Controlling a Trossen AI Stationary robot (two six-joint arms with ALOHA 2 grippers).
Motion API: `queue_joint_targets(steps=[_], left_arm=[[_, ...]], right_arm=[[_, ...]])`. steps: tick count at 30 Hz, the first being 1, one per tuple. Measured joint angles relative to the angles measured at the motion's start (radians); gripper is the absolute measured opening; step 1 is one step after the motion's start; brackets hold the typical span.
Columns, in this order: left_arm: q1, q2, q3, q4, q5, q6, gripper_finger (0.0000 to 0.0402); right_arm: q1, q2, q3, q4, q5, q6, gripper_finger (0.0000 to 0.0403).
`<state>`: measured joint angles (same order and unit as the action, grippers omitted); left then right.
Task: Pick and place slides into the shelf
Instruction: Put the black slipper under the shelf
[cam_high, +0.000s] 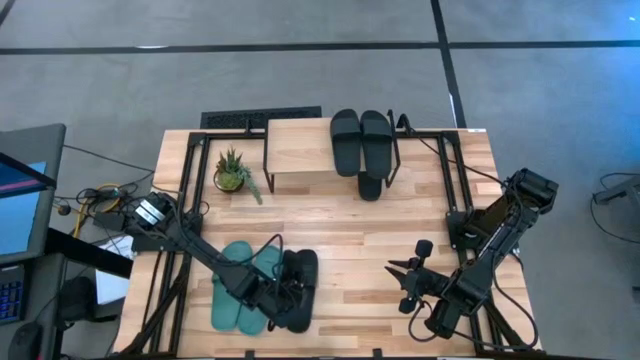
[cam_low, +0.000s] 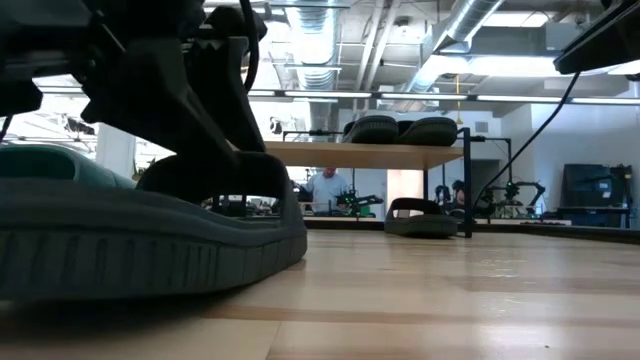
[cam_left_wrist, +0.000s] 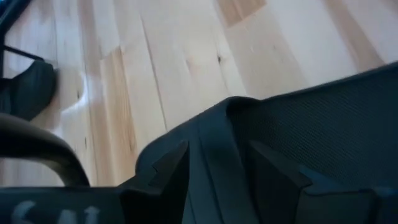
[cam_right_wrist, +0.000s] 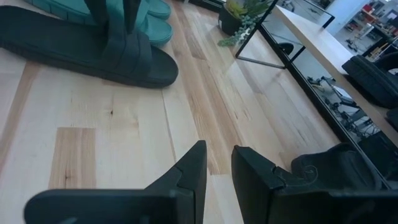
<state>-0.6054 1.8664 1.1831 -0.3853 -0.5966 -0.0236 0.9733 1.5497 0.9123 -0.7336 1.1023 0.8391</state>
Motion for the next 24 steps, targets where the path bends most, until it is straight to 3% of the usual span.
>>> queue_joint_targets(steps=[9,20,24], left_arm=[[0.010,0.000,0.000,-0.035,-0.065,-0.024,0.0137],[0.025,0.001,0.000,-0.037,-0.047,-0.025,0.0015],[0.025,0.001,0.000,-0.036,-0.089,-0.025,0.0007]], right_arm=[[0.000,0.000,0.000,0.001,0.001,0.001,0.0066],[0.000,0.000,0.000,0.009,0.001,0.010,0.0066],[0.000,0.000,0.000,0.009,0.001,0.011,0.0066]])
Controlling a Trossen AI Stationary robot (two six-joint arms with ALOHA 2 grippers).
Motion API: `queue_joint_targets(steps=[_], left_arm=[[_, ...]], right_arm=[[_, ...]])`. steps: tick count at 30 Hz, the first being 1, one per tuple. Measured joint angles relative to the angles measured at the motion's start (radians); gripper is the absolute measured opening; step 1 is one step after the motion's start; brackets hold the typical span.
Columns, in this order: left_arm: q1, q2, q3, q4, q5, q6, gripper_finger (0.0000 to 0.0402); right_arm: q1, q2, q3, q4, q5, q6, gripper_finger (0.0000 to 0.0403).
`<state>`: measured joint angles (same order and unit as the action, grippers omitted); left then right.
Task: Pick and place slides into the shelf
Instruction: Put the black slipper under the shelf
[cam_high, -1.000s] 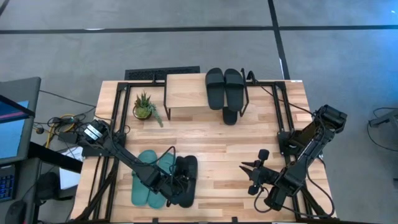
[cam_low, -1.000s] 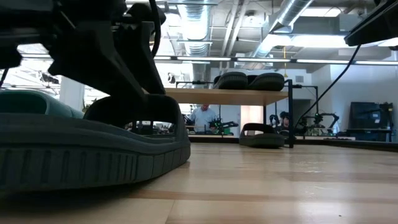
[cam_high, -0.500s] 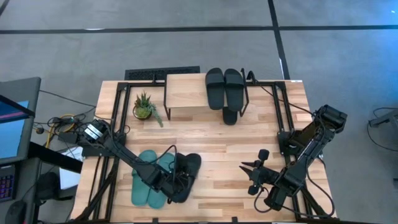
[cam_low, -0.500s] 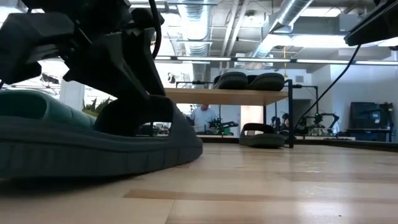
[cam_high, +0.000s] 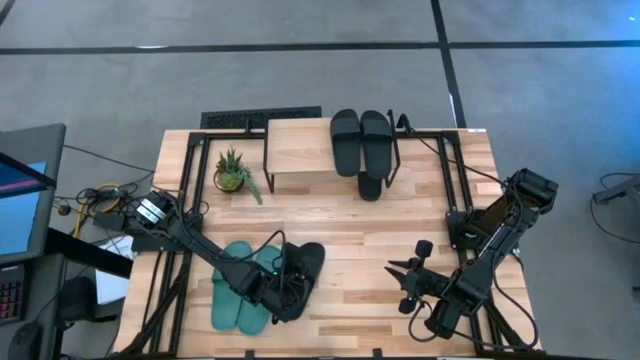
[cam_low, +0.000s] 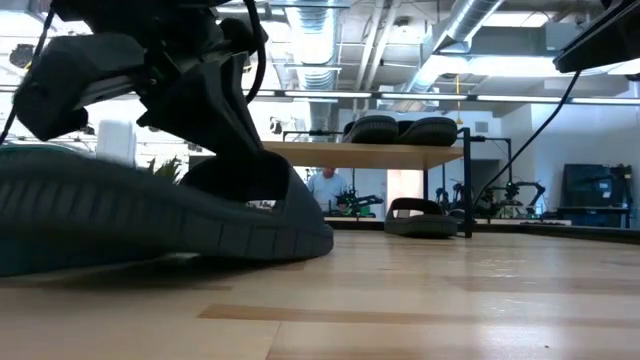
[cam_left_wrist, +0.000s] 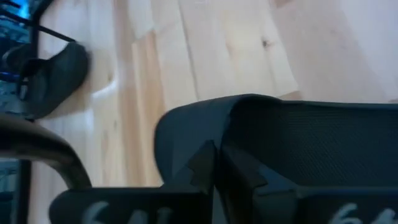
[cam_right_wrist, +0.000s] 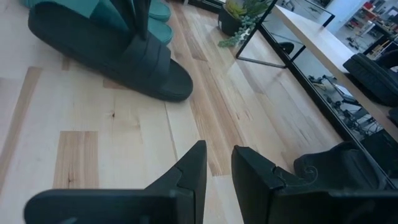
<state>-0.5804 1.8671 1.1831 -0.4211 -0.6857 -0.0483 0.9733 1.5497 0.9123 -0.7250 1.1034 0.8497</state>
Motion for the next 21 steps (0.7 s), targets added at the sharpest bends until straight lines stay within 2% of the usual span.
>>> queue_joint_targets(steps=[10,21], left_arm=[[0.014,0.001,0.020,0.015,-0.107,0.002,0.0002],[0.115,0.001,0.084,0.079,-0.191,0.035,0.0001]], right_arm=[[0.000,0.000,0.000,0.004,0.000,0.002,0.0066],[0.000,0.000,0.000,0.008,-0.002,0.007,0.0066]])
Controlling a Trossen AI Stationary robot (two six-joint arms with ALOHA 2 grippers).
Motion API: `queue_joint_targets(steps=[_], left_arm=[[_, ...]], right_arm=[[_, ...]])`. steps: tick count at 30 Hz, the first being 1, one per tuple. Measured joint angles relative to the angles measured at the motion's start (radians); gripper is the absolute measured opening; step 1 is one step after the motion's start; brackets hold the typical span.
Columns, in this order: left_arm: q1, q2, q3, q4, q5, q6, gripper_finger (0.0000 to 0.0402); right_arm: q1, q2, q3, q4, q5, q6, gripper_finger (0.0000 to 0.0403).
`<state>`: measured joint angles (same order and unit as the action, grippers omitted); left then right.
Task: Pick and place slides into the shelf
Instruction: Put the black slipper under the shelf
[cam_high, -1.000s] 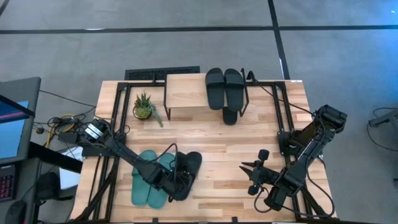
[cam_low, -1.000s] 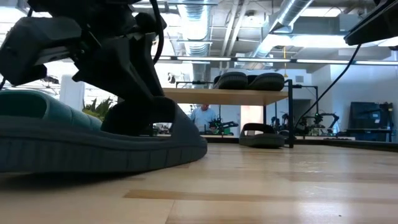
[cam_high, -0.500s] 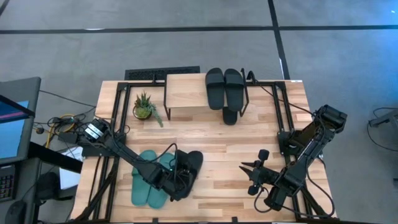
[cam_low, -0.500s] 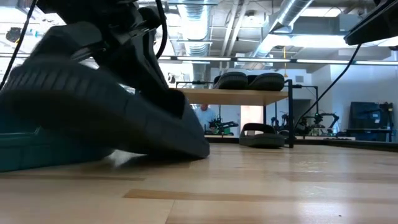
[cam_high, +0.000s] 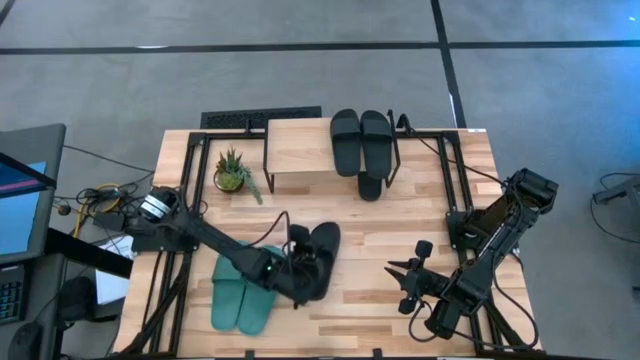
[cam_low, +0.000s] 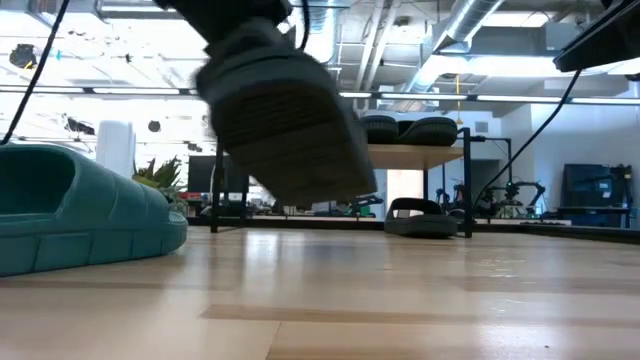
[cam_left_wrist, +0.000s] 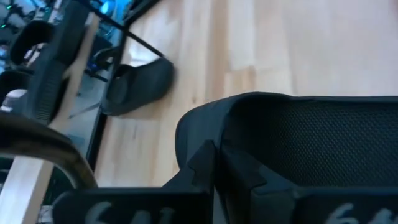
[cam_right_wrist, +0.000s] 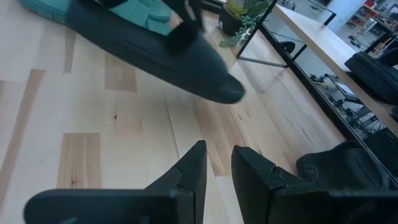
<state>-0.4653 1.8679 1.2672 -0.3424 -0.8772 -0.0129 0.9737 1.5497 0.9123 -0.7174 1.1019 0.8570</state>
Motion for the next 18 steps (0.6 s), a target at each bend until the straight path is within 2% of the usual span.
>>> queue_joint_targets(steps=[18], left_arm=[[0.195,0.000,0.002,0.184,0.069,0.138,0.0000]], right_arm=[[0.000,0.000,0.000,-0.001,0.000,0.001,0.0066]])
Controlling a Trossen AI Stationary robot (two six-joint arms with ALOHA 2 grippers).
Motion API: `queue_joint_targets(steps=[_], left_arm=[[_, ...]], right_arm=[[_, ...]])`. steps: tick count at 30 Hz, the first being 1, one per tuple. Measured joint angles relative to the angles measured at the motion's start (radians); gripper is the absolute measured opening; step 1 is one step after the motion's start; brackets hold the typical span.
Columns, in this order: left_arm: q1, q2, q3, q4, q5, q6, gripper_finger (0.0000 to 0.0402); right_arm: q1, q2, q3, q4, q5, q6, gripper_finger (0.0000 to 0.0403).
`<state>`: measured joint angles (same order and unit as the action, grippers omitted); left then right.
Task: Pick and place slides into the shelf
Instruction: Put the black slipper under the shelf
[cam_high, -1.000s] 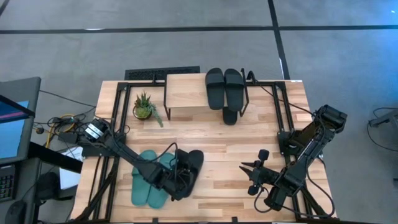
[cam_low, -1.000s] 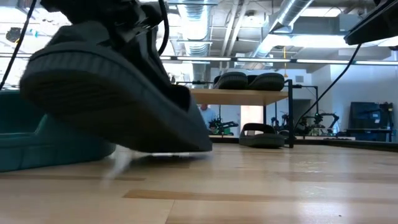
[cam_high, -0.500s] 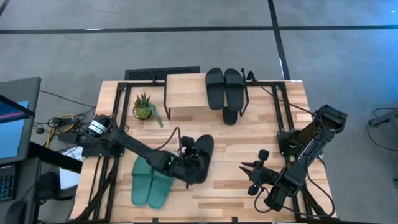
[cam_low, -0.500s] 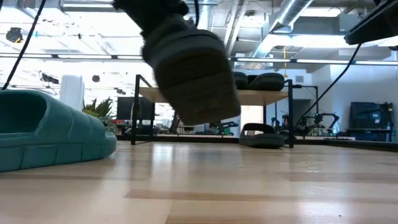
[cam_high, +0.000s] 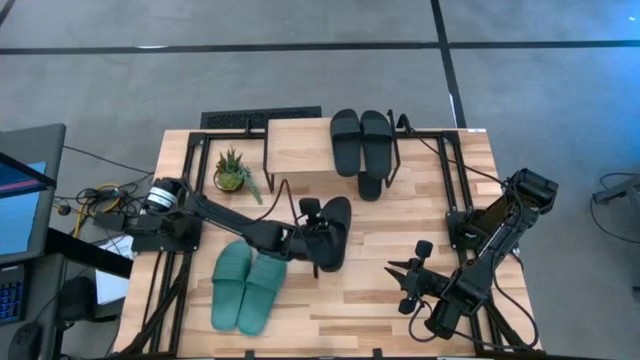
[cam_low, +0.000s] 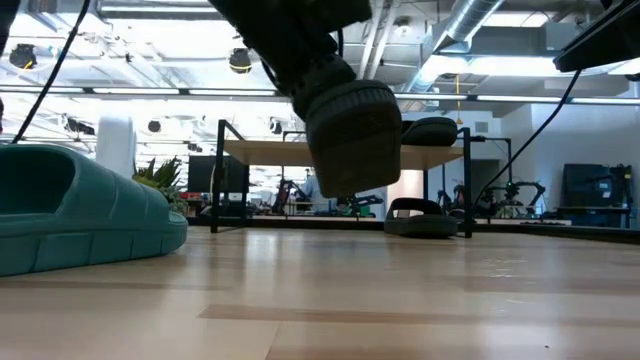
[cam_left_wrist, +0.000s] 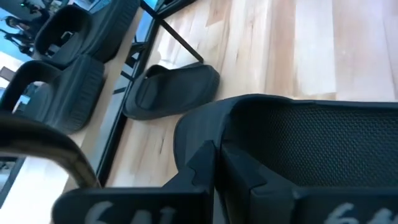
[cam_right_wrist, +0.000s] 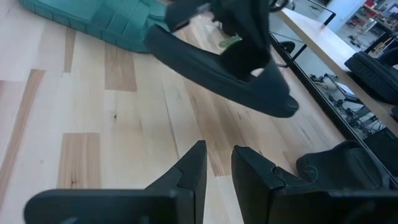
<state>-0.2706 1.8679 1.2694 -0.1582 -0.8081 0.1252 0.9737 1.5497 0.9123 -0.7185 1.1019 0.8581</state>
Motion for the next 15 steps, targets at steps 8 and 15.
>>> queue_joint_targets(steps=[8,15], left_arm=[[0.062,0.000,0.000,0.073,0.070,0.055,0.0000],[0.093,0.000,0.000,0.082,0.111,0.060,0.0000]], right_arm=[[0.000,0.000,0.000,-0.001,0.000,0.000,0.0066],[0.000,0.000,0.000,-0.001,0.000,0.000,0.0066]])
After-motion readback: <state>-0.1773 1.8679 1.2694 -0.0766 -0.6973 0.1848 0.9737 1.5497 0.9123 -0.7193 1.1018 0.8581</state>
